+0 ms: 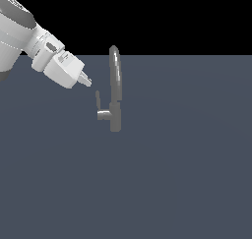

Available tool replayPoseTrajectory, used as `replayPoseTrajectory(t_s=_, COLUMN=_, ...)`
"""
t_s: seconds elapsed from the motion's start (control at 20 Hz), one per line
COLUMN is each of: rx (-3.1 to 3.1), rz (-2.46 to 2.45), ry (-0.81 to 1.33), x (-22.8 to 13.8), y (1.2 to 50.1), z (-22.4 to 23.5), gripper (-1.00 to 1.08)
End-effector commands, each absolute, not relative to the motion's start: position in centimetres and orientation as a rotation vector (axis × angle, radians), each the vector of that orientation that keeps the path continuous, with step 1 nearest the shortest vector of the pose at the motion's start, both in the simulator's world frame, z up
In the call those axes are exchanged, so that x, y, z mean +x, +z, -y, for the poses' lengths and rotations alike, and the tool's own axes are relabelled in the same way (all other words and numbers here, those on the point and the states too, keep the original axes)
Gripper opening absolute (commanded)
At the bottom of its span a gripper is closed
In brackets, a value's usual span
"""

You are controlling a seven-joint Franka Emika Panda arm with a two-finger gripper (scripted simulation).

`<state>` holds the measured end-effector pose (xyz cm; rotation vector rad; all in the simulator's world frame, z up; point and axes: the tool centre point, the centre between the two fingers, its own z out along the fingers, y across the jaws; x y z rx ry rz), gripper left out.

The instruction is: Turn on the faucet by rotating a designated handle.

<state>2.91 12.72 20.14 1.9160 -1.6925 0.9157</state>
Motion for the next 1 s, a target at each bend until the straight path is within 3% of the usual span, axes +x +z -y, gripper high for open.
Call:
replayPoseTrajectory(t_s=0.0, rx=1.885, rz=1.721, ry=0.898, x=3.2, y=18.1, z=-11.4, gripper=-1.00)
replayPoseTrajectory(t_s=0.55, rx=1.848, rz=1.752, ry=0.877, x=3.5, y=15.9, z=-9.8, gripper=-1.00)
replayPoseTrajectory(t_s=0.95, rx=1.848, rz=1.752, ry=0.877, x=1.0, y=16.4, z=-9.4, gripper=-1.00)
